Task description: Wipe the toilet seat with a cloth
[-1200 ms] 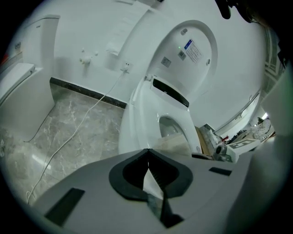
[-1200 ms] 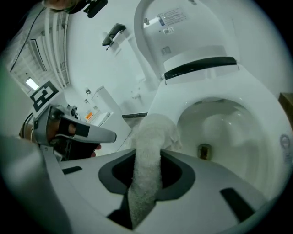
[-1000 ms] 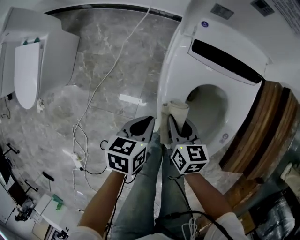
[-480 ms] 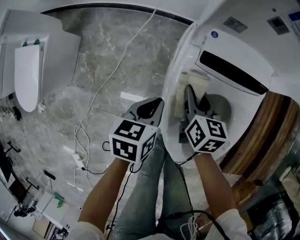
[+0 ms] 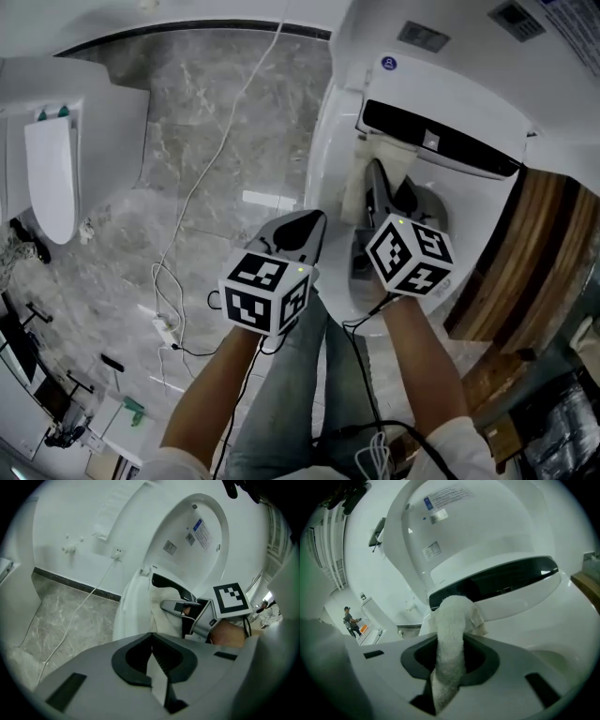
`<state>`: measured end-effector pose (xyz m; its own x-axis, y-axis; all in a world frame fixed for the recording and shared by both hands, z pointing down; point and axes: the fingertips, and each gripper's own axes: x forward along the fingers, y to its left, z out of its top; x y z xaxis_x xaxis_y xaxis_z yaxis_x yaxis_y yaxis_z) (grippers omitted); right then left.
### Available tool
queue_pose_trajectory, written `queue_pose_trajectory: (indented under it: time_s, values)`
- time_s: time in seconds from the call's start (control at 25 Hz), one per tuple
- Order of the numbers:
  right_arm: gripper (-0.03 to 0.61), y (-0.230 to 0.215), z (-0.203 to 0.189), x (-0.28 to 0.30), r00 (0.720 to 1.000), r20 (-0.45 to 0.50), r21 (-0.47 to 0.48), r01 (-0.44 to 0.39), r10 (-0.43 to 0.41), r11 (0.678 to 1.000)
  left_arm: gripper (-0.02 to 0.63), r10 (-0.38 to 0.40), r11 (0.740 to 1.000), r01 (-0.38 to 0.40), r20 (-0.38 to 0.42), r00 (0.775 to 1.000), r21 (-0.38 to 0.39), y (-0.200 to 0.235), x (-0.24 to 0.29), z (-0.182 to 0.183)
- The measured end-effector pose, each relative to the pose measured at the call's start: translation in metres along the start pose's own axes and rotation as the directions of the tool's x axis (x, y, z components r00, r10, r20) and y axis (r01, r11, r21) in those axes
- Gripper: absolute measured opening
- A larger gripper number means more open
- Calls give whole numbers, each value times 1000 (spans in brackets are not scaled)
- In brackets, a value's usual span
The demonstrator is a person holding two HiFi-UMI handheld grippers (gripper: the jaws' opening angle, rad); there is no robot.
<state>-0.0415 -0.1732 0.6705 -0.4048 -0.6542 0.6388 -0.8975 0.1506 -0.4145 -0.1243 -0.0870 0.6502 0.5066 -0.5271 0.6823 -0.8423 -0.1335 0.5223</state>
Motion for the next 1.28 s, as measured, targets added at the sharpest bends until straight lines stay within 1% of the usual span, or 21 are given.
queue_pose_trajectory:
  time_s: [0.2,0.32,0.44,0.56,0.76,0.88,1.0,1.16,1.28]
  values:
    - [89,-44,2,-12,999,-5,27,42,-42,999,14,-27,999,28,-29,999,44,-27,20,2]
    - [89,-86,7,-29,996,10,63,93,-94,994,14,-42,997,45,-39,998,68,-50,36,2]
    - [89,-124,11,-49,988,19,92,152,-155,984,14,-63,992,69,-69,996,102,-73,50,1]
    - [89,-159,22,-68,982,26,113,183,-187,977,14,-79,989,89,-87,993,117,-103,63,-3]
    - [89,-213,38,-99,970,49,145,228,-237,963,14,-127,979,144,-122,984,144,-155,86,-19]
    - [89,-226,42,-107,972,53,128,221,-229,967,14,-147,972,170,-141,979,162,-178,96,-26]
    - [89,-228,43,-108,975,58,138,206,-215,969,14,-156,969,181,-149,976,171,-190,100,-31]
    - [89,-229,43,-108,975,61,124,204,-213,971,14,-135,973,158,-142,981,170,-187,97,-33]
    - [89,-230,44,-108,974,61,109,209,-216,972,14,-97,979,117,-129,987,164,-173,91,-31]
